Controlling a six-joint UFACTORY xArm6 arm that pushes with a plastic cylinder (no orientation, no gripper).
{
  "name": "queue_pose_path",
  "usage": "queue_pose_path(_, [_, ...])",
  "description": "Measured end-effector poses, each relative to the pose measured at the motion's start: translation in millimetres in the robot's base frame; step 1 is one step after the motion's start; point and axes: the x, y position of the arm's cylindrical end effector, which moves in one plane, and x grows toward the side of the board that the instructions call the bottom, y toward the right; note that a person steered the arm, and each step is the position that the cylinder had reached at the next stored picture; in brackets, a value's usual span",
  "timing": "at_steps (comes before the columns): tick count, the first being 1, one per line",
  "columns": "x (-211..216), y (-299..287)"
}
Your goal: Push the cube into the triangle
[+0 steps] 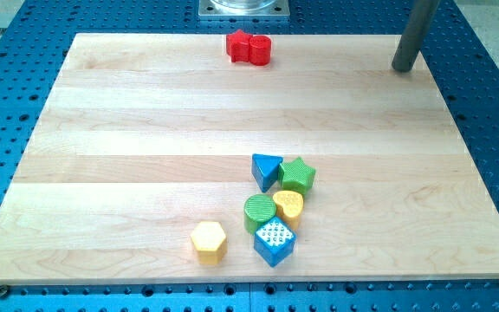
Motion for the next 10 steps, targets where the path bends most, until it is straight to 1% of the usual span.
queue_pose_path(1, [3.2, -0.4])
queue_pose_path(2, [26.1, -4.9])
queue_pose_path(3, [83.7, -31.7])
queue_pose_path(4, [162.2, -14.8])
queue_pose_path(5, [255.1, 2.2])
queue_pose_path(6, [341.1, -55.3])
queue_pose_path(7, [343.2, -87.4])
queue_pose_path(8, [343.3, -164.5])
queue_pose_path(10, [343.2, -196.2])
